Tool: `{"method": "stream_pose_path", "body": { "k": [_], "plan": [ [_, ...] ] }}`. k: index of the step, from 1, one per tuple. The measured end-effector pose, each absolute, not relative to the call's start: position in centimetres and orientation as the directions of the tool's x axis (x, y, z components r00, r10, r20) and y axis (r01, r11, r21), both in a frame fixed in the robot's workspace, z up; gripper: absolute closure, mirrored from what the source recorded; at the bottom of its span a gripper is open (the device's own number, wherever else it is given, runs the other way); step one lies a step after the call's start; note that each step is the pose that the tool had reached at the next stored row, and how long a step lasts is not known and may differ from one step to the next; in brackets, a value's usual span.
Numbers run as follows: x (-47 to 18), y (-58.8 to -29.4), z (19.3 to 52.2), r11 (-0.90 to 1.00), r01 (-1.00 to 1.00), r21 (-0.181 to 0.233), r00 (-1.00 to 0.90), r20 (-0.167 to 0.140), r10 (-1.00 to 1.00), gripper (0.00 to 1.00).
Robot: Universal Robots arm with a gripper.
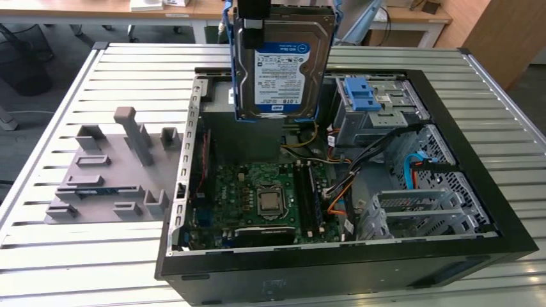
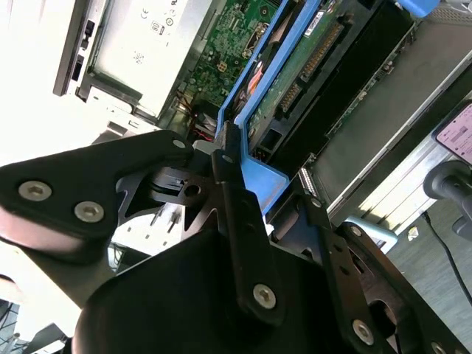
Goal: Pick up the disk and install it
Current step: 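Insert the disk into the insertion slot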
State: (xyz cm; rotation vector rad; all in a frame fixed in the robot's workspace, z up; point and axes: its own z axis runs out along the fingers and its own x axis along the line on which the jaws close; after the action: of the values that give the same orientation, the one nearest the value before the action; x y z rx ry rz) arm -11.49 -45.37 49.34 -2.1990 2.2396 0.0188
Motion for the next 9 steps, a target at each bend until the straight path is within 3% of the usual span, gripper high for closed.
{"method": "stream_pose_path", "body": {
  "k": [9],
  "plan": [
    [-11.5,-48.0,49.2,0.018,-1.0,0.007,-0.018,-0.01,-1.0,0.64]
  ]
}}
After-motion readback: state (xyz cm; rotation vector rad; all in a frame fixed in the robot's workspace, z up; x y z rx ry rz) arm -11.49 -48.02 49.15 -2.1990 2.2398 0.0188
